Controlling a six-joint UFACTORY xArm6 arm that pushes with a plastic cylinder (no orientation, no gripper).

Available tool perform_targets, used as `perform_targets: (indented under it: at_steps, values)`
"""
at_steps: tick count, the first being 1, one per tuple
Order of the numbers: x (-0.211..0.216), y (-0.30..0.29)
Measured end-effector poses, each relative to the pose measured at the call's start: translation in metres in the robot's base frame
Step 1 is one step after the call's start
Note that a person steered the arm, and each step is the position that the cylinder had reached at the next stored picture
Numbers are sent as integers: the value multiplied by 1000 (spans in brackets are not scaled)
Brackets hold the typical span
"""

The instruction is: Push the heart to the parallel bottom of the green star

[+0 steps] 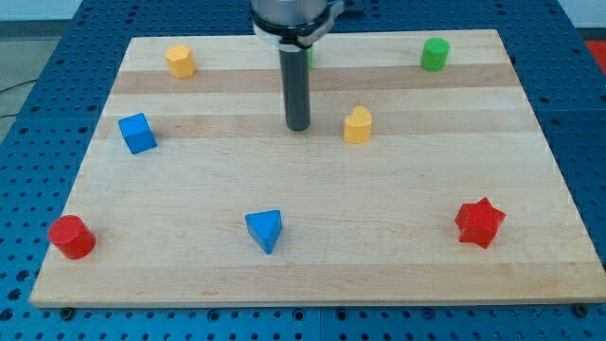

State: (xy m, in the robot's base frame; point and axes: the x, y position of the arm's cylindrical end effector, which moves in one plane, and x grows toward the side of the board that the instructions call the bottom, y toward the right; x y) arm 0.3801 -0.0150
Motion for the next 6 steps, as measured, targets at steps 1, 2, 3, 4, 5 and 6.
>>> perform_targets:
  at_steps: [1, 2, 3, 4, 5, 6]
  values:
    - [-40, 10]
    - [-54, 33]
    - [-44, 74]
    - [-12, 103]
    - [4, 88]
    - [7, 34]
